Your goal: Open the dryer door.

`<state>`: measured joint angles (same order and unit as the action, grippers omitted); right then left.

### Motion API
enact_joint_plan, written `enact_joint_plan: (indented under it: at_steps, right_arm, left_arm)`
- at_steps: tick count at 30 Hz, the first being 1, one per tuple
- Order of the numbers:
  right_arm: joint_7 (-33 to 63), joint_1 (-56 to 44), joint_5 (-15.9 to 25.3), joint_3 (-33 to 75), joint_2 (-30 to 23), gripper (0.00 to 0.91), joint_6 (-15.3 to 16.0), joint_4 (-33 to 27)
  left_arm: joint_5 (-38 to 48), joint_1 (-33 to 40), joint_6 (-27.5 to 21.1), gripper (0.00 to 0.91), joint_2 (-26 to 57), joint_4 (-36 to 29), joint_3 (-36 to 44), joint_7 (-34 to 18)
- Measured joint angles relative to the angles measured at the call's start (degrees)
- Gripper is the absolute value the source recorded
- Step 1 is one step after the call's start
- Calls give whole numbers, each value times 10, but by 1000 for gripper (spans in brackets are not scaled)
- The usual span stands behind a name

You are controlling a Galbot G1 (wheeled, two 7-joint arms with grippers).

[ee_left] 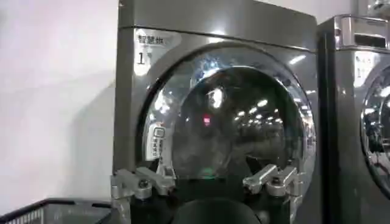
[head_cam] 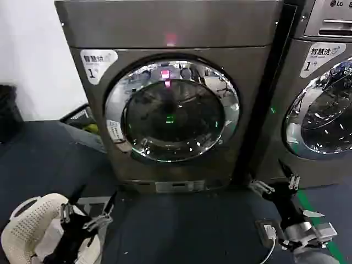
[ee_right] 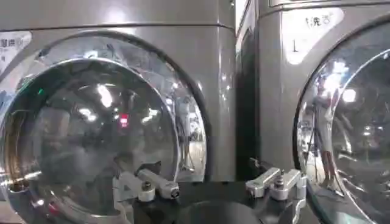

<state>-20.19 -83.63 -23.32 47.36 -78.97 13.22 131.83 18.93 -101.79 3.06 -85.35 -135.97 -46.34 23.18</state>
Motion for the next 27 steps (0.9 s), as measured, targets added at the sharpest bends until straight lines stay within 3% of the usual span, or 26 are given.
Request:
enact_joint_plan:
  at_steps: [5, 7, 16, 20, 27]
  right_arm:
    - [-70, 70, -60, -39, 67, 907, 34, -49]
    - [-83, 104, -64, -73, 99, 907, 37, -77]
    - [-127, 269, -52, -251, 166, 907, 29, -176]
    - [-129, 340, -34, -321, 170, 907, -3, -213]
    - [-131, 440, -21, -418, 161, 907, -12, -278]
  left_arm:
    - [0, -4, 1, 907, 1, -3, 0, 2]
    - [0, -7, 0, 907, 3, -4, -1, 1]
    - [-11, -10, 1, 907, 9, -3, 1, 0]
    - [-15, -11, 2, 907, 8, 2, 3, 0]
    - [-18, -8, 2, 907, 9, 8, 4, 0]
